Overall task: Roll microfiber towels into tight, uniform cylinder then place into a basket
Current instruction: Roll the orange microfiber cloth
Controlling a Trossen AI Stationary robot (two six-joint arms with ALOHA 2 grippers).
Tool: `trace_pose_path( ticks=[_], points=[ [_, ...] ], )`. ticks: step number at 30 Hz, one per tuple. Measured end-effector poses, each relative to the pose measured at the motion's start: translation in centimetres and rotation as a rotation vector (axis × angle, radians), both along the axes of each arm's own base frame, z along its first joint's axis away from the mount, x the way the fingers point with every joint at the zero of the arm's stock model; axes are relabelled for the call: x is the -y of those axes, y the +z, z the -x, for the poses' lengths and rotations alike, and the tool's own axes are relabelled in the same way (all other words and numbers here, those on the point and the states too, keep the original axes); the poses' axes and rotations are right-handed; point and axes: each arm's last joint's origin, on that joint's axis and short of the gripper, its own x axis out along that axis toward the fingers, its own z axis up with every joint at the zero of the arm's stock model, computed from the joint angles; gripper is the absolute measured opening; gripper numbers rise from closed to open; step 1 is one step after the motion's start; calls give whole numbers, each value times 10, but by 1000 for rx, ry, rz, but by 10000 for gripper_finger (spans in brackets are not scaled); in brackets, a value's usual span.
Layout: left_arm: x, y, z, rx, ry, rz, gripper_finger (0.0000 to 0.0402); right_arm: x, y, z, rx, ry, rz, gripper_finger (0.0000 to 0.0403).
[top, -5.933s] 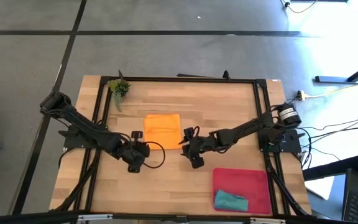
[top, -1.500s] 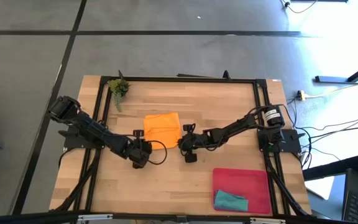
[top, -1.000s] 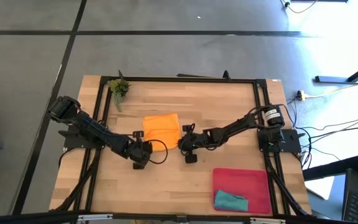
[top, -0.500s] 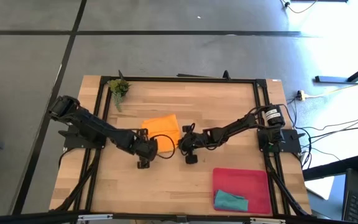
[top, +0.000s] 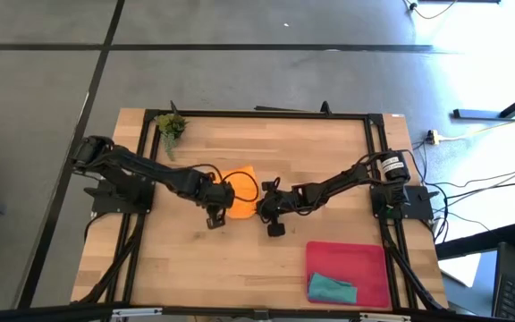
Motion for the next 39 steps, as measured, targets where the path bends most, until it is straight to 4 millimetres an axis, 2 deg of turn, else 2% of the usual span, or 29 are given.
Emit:
trace_pose_path(
  ticks=[7,13,18,22,39],
  points=[
    [-25,-2,5,-69,150,-13,0,-1,0,0,-2,7,-3,9],
    [-40,-3,5,-62,221,-34,0,-1,0,0,-2,9,-2,9],
    [-49,-14,11,-73,287,-55,0,0,0,0,0,8,-1,9],
    [-53,-28,16,-52,299,-54,0,0,0,0,0,5,1,9],
    [-57,-57,30,4,319,-61,0,0,0,-1,8,3,2,9]
  ],
)
